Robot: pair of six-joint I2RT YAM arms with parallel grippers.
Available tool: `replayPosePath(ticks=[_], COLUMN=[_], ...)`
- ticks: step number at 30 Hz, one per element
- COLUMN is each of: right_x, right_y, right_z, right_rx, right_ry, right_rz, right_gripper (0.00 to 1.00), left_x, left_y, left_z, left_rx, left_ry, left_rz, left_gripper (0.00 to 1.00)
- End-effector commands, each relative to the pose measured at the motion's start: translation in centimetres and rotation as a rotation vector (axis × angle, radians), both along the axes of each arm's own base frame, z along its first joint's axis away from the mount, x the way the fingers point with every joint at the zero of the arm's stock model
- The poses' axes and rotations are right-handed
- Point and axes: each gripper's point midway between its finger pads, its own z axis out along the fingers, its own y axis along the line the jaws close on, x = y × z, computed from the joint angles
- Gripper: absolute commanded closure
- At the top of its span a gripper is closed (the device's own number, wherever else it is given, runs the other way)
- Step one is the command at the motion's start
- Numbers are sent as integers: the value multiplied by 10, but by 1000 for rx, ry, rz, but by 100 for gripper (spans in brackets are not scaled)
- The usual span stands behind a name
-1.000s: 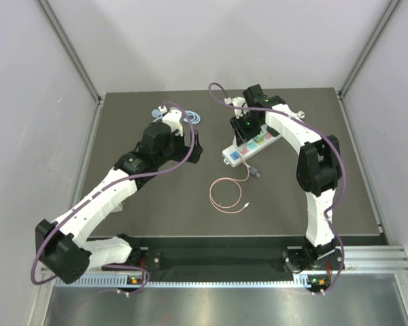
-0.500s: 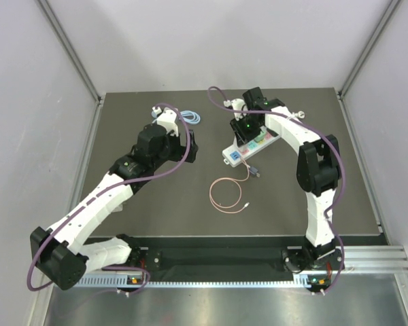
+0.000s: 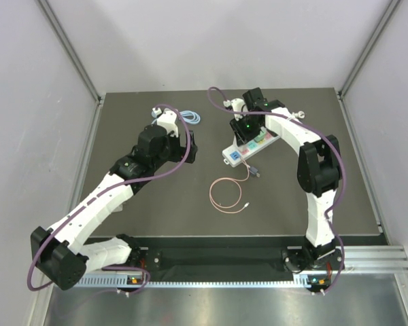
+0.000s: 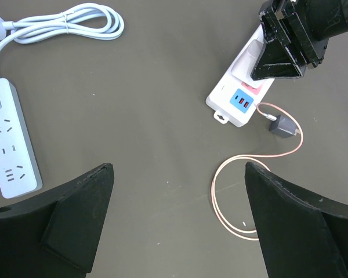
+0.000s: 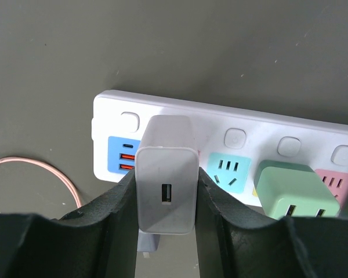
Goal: Insert the plug
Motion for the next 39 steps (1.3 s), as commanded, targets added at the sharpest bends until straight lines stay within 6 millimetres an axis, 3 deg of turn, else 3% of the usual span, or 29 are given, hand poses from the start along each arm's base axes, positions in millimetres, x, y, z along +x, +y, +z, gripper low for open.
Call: replayPosePath(ticks=[1, 12, 23, 31, 39], right_x=[10, 11, 11, 17, 18], right_y=[-10, -23, -23, -11, -3], right_z=[10, 8, 6, 36, 39], right_rx=[-30, -89, -94, -49, -50], right_ry=[-63, -87, -98, -158, -163], right_rz=[3, -11, 10, 20, 28], right_gripper=[100, 100, 100, 100, 100], left_x=[4, 5, 4, 4, 4], left_y=[1, 0, 0, -1, -1], left_z=[12, 11, 11, 11, 12], left_rx=[-15, -15, -16, -20, -23], left_ry=[-48, -44, -45, -45, -49], left_rz=[8, 4, 3, -1, -1], left_gripper=[1, 1, 1, 1, 1])
